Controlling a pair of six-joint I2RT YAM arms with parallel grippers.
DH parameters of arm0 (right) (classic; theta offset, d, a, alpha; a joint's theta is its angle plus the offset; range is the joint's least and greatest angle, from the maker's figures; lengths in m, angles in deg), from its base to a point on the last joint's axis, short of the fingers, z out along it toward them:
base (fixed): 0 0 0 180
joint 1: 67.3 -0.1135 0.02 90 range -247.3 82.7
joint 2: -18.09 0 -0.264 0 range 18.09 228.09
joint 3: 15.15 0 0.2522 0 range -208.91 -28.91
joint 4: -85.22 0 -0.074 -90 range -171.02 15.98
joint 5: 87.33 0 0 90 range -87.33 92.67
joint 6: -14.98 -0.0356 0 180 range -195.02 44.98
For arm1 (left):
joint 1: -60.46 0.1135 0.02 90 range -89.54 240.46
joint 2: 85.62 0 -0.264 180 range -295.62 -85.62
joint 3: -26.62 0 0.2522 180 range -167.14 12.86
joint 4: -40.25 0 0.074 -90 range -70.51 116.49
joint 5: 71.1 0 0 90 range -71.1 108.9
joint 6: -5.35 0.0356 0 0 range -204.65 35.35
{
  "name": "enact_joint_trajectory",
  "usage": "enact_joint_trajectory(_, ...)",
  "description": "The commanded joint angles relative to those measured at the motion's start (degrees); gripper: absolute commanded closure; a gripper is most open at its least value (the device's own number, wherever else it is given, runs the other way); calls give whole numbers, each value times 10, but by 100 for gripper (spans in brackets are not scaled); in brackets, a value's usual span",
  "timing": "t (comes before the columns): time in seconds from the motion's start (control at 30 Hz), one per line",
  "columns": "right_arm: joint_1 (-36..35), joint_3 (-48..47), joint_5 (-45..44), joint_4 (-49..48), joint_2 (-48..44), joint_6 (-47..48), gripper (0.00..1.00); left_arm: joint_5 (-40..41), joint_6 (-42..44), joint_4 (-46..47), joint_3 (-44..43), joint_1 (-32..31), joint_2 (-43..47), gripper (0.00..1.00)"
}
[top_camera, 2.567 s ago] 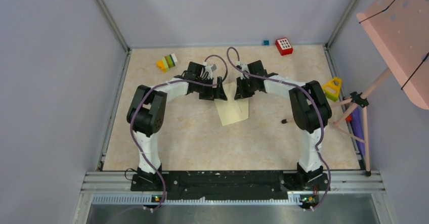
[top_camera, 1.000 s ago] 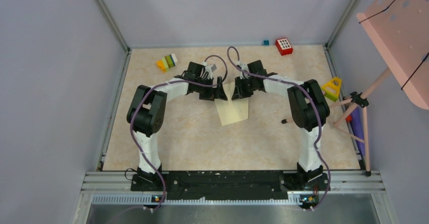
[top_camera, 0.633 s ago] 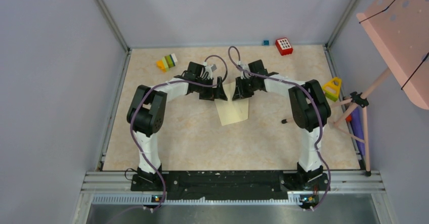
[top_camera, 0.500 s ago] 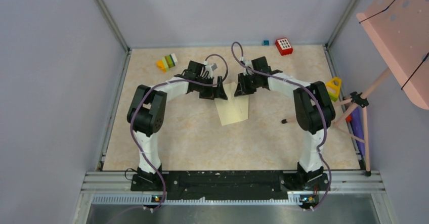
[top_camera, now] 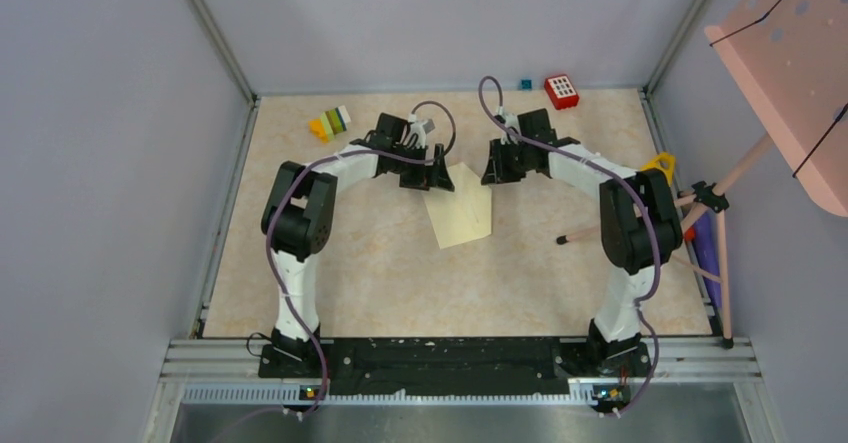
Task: Place the letter into the envelope and seal it
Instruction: Place the letter in the envelope.
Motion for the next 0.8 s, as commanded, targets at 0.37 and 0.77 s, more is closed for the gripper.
enact_joint_trajectory(0.37,21,3,5,-22,-4,10,74,-28,27,-15,20,30,87,2)
enact_joint_trajectory(0.77,21,-3,-51,3,-56,62,68,13,67,-48,60,25,66,1)
